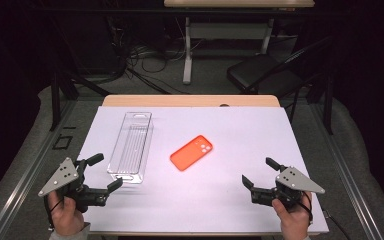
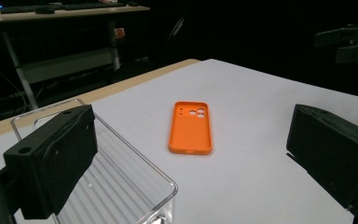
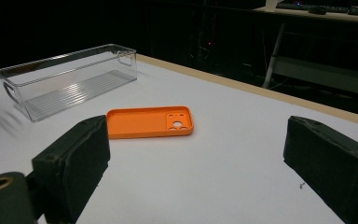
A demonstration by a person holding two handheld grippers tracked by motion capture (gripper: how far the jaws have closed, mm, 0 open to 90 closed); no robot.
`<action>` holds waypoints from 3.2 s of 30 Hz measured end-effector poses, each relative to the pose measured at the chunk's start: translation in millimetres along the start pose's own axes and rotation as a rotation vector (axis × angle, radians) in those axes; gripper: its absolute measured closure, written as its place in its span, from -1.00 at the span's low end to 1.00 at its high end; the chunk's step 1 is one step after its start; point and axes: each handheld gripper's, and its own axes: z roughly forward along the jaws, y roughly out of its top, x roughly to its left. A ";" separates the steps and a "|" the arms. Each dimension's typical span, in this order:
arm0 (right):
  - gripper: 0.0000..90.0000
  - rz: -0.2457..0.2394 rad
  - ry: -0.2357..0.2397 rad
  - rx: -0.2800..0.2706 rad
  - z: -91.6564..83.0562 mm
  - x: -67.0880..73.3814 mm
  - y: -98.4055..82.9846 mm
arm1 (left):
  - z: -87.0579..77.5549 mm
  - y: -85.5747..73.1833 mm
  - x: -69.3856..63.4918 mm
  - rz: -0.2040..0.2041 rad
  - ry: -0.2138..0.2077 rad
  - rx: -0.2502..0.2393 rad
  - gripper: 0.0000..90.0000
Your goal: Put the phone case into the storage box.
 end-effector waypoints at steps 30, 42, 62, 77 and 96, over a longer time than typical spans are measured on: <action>-1.00 0.030 0.047 0.146 29.3 -1.8 23.7 | 42.7 42.7 10.9 -0.066 -0.083 0.055 -0.96; -1.00 0.065 0.047 0.185 44.9 -7.1 40.5 | 67.8 58.7 14.2 -0.061 -0.107 0.118 -0.96; -1.00 0.059 0.078 0.294 84.9 -2.4 60.8 | 104.8 67.3 34.2 -0.153 -0.050 0.185 -0.99; -0.98 0.013 0.093 0.367 121.1 5.4 67.7 | 105.5 66.7 39.6 -0.129 0.002 0.198 -0.99; -0.50 -0.031 0.119 0.459 163.1 -0.2 66.3 | 97.7 66.6 36.3 -0.130 -0.019 0.192 -0.96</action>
